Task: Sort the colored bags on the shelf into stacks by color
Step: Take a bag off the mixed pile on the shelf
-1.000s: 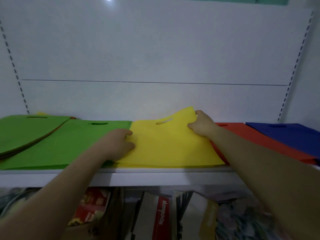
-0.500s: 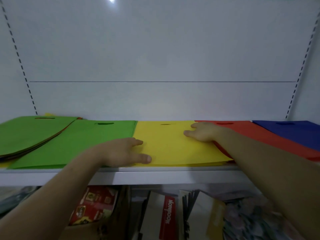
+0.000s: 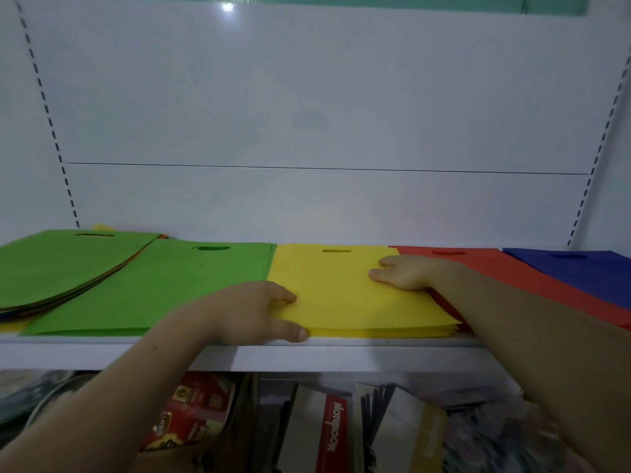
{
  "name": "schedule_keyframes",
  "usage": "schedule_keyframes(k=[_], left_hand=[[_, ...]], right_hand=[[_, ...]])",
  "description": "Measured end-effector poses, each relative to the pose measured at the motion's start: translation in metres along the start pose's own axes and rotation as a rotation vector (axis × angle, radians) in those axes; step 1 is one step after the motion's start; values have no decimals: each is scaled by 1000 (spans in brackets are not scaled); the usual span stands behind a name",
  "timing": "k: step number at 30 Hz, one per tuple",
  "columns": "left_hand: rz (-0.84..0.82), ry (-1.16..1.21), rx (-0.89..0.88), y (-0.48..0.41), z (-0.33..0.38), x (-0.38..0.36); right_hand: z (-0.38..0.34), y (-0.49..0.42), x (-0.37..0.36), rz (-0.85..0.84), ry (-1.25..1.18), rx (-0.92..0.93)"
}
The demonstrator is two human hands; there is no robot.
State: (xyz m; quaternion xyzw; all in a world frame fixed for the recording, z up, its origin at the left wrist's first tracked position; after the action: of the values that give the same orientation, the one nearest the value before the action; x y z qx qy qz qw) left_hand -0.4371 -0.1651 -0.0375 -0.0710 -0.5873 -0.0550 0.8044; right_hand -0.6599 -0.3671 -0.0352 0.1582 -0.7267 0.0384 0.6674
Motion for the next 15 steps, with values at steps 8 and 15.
schedule_keyframes(k=[8, 15], left_hand=[[-3, -53, 21, 1, 5, -3], [59, -19, 54, 4, 16, 6]], right_hand=[[-1, -9, 0, 0, 13, 57], [-1, -10, 9, 57, -49, 107]])
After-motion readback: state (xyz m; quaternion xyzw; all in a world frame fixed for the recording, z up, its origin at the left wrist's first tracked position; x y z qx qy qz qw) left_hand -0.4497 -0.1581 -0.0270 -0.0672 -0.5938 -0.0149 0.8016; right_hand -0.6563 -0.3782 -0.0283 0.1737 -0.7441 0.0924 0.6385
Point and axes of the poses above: each hand's wrist, its own y-axis away from the middle knuckle, its own x-axis out of the back of the hand, z = x × y, the point moved 1 cm from there along -y, towards the middle knuckle, and after that the axes turned 10 degrees about -x, right-handed, at the moved point
